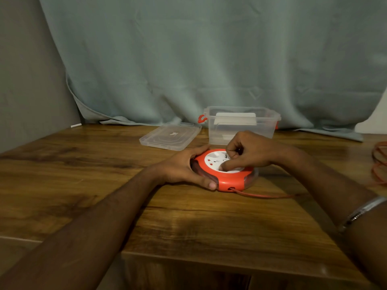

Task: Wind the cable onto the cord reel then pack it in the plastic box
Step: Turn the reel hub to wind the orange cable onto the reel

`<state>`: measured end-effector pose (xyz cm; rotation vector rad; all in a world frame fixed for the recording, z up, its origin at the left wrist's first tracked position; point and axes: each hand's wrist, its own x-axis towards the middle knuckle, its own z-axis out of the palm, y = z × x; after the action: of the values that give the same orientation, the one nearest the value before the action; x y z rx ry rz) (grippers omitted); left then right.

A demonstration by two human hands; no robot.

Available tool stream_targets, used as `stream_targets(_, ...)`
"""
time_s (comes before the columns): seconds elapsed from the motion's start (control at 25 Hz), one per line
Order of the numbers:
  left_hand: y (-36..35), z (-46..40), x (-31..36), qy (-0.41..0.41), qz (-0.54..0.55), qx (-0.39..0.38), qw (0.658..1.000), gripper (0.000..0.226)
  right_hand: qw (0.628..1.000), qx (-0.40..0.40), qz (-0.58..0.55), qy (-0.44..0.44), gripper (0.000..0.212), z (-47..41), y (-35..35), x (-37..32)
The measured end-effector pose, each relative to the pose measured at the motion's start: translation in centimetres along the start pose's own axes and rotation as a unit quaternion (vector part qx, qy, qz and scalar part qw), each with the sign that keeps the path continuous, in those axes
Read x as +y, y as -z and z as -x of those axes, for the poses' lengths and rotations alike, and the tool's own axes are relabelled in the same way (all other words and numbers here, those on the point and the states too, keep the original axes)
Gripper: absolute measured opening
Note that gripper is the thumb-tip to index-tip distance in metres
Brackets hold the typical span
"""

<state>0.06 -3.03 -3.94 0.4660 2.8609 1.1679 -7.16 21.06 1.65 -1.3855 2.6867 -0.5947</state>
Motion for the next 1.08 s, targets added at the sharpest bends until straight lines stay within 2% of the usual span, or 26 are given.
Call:
stream_targets(0.24, 0.0, -0.1, -0.1, -0.009, 0.005, -0.005, 1.000, 0.129, 0.999, 0.037, 0.000, 0.011, 0.055, 0.1, -0.6, -0.7)
stream_targets(0.4, 0.0, 0.1, 0.1, -0.011, 0.007, -0.012, 1.000, 0.101, 0.997, 0.029, -0.050, 0.053, 0.033, 0.6, 0.6, -0.5)
stream_targets(0.44, 0.0, 0.2, 0.1, -0.013, 0.007, -0.014, 1.000, 0.102, 0.997, 0.017, -0.062, 0.051, 0.028, 0.7, 1.0, -0.4)
stream_targets(0.64, 0.1, 0.2, 0.1, -0.015, -0.003, -0.019, 1.000, 0.125, 0.995, -0.061, -0.075, 0.014, 0.037, 0.5, 1.7, 0.5)
stream_targets(1.08, 0.0, 0.2, 0.1, -0.008, 0.006, -0.014, 1.000, 0.134, 0.999, -0.023, -0.035, 0.013, 0.030, 0.6, 1.9, 1.3)
